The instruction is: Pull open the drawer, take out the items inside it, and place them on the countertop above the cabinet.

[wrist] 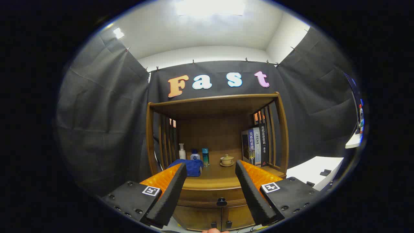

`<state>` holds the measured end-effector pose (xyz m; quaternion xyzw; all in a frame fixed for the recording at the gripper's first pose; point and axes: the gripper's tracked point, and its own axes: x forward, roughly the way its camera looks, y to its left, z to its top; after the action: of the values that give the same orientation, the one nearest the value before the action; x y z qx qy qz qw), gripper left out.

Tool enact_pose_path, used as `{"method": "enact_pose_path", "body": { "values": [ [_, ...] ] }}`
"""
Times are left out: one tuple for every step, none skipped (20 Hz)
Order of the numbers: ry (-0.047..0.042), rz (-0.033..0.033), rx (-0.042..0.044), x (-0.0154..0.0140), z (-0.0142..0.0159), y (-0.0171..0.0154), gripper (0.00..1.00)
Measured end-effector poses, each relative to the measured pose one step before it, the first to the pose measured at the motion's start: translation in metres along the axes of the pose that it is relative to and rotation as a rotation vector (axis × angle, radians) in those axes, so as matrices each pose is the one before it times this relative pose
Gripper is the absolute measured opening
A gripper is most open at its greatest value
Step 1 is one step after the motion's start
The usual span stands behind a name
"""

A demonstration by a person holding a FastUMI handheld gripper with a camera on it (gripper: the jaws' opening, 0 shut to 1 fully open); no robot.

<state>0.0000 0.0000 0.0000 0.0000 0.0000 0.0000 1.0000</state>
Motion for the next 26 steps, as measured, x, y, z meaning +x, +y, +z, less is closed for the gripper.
{"method": "enact_pose_path", "body": {
  "values": [
    [-0.0019,0.00059,0.00014,-0.00019,0.00004,0.00025,0.98],
    [0.00023,0.00222,0.0004,0.0007,-0.00075,0.00074,0.98],
    [0.00115,0.00053,-0.00045,0.00039,-0.00072,0.00009,0.98],
    [0.00164,-0.00061,-0.00162,-0.00003,-0.00088,-0.00047,0.98],
    [-0.0005,-0.00031,-0.00122,0.00002,0.00051,-0.00068,0.98],
    [-0.00139,-0.00222,-0.00079,0.00024,0.00039,-0.00032,0.98],
    [-0.0019,-0.0004,0.00003,-0.0012,0.00018,0.00041,0.98],
    [0.00049,0.00058,0.00088,-0.0002,-0.00076,0.0,0.98],
    [0.00199,0.00169,0.00103,0.00015,-0.00056,0.00093,0.98],
    [0.00142,0.00063,0.00108,0.00017,-0.00102,0.00048,0.98],
    [0.00192,0.00009,0.00043,0.00021,-0.00063,-0.00096,0.98],
    [-0.00045,-0.00037,0.00079,-0.00066,0.0004,0.00023,0.98],
    [0.00015,0.00094,0.0004,0.00047,0.00025,0.00023,0.98],
    [-0.00098,-0.00002,0.0008,-0.00002,0.00074,0.00037,0.98],
    [0.00016,0.00045,0.0004,-0.00004,-0.00013,0.00005,0.98],
    [0.00072,0.00046,0.00085,-0.00016,0.00015,-0.00032,0.98],
    [0.00047,0.00054,0.00107,-0.00052,-0.00049,0.00014,0.98],
    [-0.00074,-0.00036,0.00119,-0.00065,0.00015,0.00029,0.98],
    [-0.00101,0.00008,0.00056,0.00032,-0.00008,0.00025,0.98],
    [-0.00132,0.00107,-0.00092,-0.00021,0.00086,0.00045,0.98],
    [-0.00122,0.00029,-0.00148,0.00025,-0.00027,-0.00053,0.98],
    [-0.00005,0.0005,-0.00259,0.00039,-0.00138,0.00007,0.98],
    [0.00303,-0.00098,-0.00127,0.00054,-0.00207,-0.0007,0.98],
    [0.00689,-0.00137,0.00338,0.00224,-0.00275,-0.00046,0.98],
    [0.00635,0.00161,0.00713,0.00132,-0.0027,0.00014,0.98],
    [0.00285,0.00266,0.00767,0.00136,-0.00156,0.00097,0.98]
  ]
}}
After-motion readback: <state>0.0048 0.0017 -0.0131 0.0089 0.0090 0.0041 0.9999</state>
